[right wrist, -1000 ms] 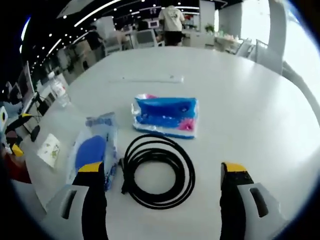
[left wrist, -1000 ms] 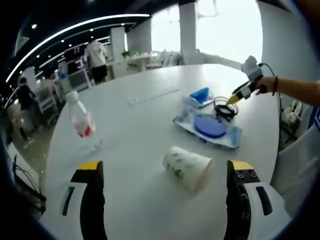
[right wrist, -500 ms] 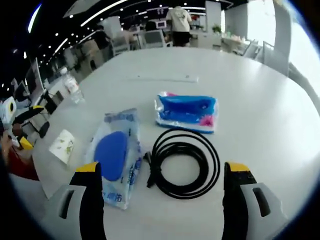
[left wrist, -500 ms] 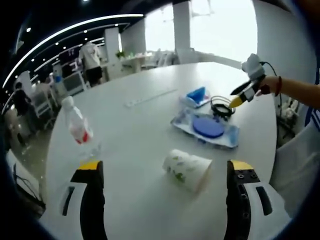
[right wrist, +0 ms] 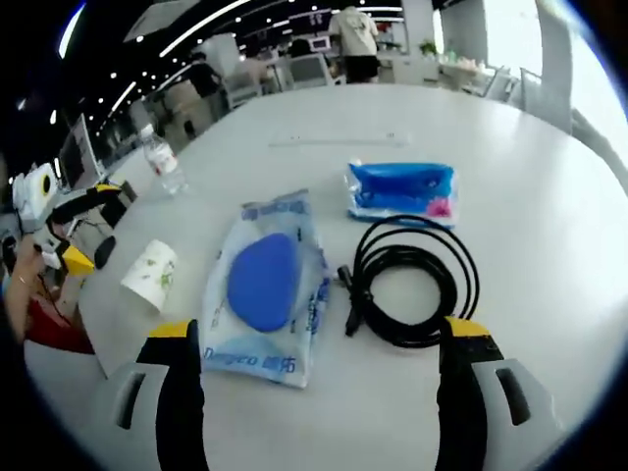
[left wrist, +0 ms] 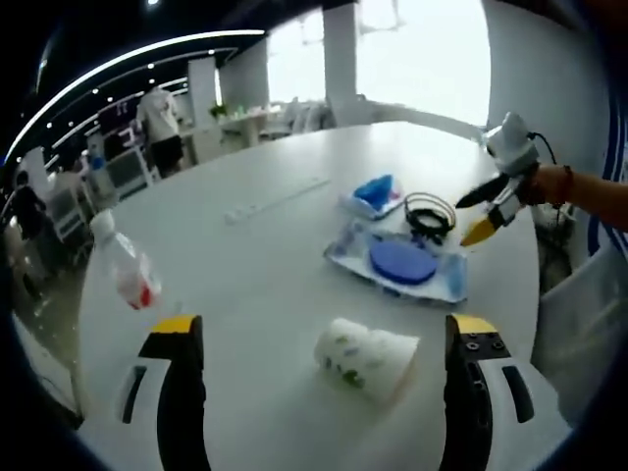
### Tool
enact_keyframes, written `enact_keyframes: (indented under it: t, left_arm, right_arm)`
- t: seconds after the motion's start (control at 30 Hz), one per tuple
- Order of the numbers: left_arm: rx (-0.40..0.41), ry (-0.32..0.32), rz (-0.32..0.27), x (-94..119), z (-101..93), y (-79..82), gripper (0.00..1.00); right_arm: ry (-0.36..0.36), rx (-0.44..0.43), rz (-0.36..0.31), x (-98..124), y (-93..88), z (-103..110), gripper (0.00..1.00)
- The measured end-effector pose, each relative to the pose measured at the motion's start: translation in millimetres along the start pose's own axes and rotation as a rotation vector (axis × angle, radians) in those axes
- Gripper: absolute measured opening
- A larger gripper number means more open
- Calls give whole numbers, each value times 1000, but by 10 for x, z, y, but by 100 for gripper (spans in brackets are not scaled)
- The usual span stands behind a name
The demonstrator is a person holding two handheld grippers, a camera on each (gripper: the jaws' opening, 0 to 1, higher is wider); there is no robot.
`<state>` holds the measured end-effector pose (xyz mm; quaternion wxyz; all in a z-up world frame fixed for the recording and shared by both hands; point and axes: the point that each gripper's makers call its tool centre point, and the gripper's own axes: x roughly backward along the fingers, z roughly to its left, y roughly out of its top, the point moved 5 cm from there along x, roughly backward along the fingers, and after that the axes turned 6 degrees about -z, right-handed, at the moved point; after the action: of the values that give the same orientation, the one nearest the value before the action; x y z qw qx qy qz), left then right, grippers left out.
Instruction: Arrange the tabletop items into an orderly group along one side of the table until the central work area is clear of visible clutter.
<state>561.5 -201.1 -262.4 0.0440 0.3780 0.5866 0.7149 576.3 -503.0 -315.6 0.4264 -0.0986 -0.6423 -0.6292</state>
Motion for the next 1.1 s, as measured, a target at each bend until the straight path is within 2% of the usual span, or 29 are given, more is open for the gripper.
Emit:
enact_keyframes:
  t: [0.5,0.6,0.77,1.1]
  left_arm:
    - [-21,-40,12,-407,37,67,99]
    - [-34,-53,16,-480,28,59,98]
    - [-2,-83,27,-597,-21,42,97]
    - [-38,-117,55,-900,-45,20,96]
  right_arm:
    - [33,-25,54,-1,-265,375,99]
    - [16,-53,53,0,-302,416,99]
    - [27,-71,77,-13,-398,503,99]
    - [32,-136,87,-65,-470,657,99]
